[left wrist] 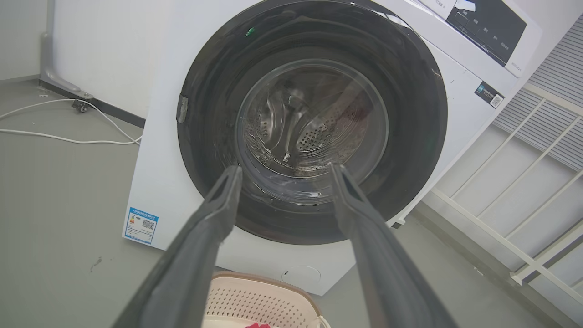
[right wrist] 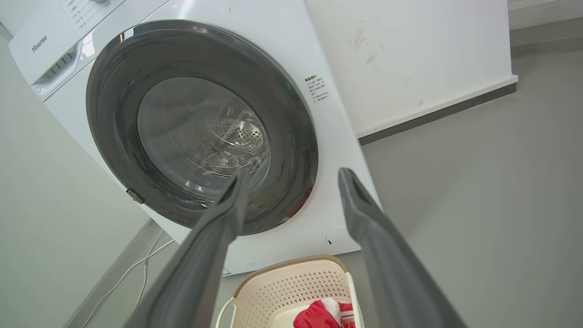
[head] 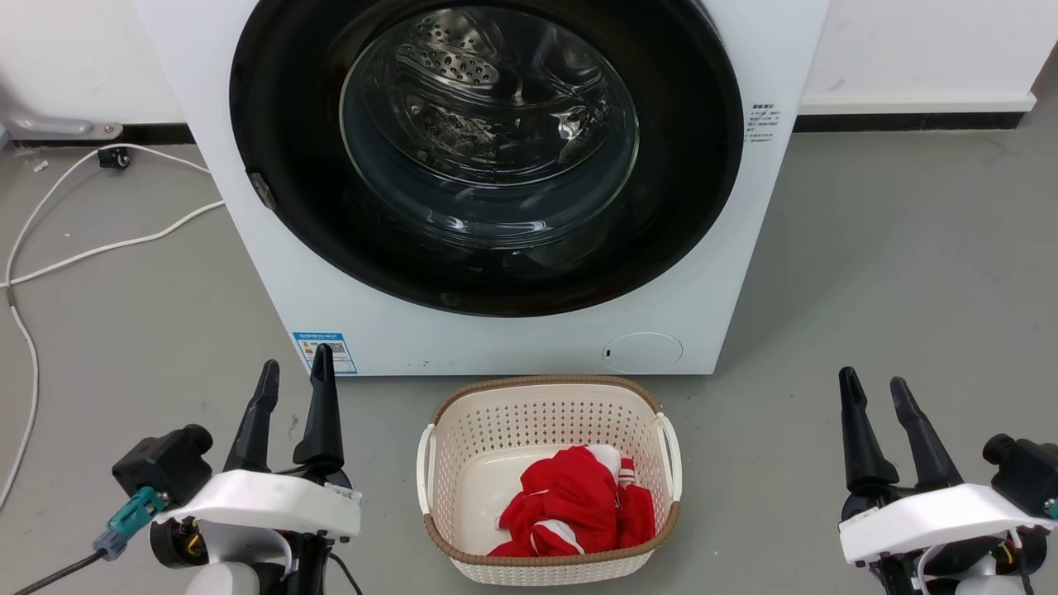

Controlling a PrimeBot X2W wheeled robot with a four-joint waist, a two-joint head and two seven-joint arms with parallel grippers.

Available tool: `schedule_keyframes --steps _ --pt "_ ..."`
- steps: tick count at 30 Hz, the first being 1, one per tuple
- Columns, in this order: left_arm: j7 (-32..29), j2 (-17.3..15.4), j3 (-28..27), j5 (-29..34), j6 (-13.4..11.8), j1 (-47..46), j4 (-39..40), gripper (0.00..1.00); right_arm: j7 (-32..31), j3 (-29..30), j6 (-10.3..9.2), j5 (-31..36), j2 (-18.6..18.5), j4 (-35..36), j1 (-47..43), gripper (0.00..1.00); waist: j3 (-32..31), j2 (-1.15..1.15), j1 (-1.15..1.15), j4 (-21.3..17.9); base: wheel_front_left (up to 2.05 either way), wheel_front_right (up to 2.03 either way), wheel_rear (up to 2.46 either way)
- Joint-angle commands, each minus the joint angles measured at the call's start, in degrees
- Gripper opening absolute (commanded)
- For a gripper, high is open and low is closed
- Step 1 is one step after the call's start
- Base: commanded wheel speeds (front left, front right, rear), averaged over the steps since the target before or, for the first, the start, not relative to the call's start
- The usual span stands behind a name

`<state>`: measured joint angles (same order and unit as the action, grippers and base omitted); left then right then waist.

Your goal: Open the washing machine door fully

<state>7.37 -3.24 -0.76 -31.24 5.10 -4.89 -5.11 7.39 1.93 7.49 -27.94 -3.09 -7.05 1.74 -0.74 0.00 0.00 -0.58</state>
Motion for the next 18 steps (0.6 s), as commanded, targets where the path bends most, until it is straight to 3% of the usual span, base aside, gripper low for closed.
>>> schedule_keyframes --steps 1,18 --pt "0.61 -0.5 0.08 1.33 -0.22 -0.16 0.61 1.0 0.53 -0.11 0.0 1.61 0.02 0.54 -0.01 1.0 -0.01 0.0 0.0 0.01 0.0 0.0 0.0" --pt "3.2 -2.97 3.59 12.71 -4.33 0.07 -0.51 1.0 0.91 0.09 0.0 13.87 0.17 2.35 -0.47 1.0 -0.24 0.0 0.0 -0.01 0.0 0.0 0.0"
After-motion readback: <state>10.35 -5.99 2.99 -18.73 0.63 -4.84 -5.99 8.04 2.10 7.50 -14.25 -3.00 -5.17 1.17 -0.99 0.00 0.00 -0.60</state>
